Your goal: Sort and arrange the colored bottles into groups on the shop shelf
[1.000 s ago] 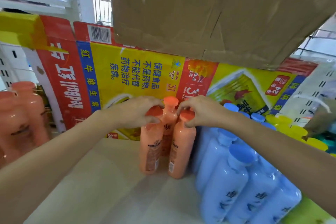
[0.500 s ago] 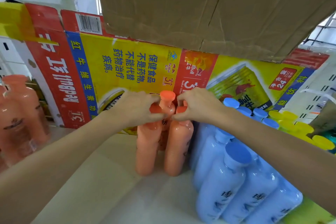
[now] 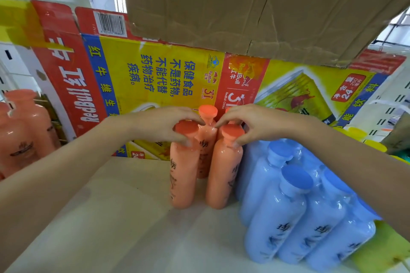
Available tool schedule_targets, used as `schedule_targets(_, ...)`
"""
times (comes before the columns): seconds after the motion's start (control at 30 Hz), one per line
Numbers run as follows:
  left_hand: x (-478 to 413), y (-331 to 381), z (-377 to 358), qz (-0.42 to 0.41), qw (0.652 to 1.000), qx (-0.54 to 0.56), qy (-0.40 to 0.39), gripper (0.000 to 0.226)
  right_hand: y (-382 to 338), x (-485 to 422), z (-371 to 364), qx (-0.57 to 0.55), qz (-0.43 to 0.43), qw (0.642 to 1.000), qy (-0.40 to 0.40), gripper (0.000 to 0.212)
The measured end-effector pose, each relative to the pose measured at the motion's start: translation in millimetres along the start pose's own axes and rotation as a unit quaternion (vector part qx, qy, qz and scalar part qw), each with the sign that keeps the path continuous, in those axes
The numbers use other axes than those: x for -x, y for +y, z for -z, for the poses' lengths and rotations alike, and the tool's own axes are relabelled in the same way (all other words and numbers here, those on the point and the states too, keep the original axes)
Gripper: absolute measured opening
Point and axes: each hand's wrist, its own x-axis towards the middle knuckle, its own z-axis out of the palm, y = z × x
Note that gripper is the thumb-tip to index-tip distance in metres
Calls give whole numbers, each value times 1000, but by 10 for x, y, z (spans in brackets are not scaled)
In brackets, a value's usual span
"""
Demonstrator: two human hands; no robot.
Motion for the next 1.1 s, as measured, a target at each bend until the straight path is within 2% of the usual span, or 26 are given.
schedule_targets(0.07,30,24,91,-17,996,76,-36,41,-5,14,1,-5,-1,1000,16,48)
schedule_targets(0.13,65,137,160,-47,994,79,-64,44,-15,21,-4,-3,-11,999,32,45)
schedule_targets(0.27,57,269,169,-31,998,35,-32,46,-32,24,-17,8,-35,998,51,44)
schedule_targets(0.47,14,362,90,-9,999,30,9,41,-89,26,-98,58,-81,989,108,45)
schedule_targets(0.6,36,346,57,-12,997,76,33,41,-85,52,-76,39,-84,992,87,48)
schedule_targets(0.73,111,314,204,-33,991,128,-16,47,-66,104,-86,12,-77,996,48,56)
schedule_targets(0.93,104,350,167,-29,994,101,-3,46,-107,117,-112,24,-80,993,79,43)
schedule_targets(1.1,71,393,166,-38,992,118,14,45,-95,174,-71,11,-85,992,98,40)
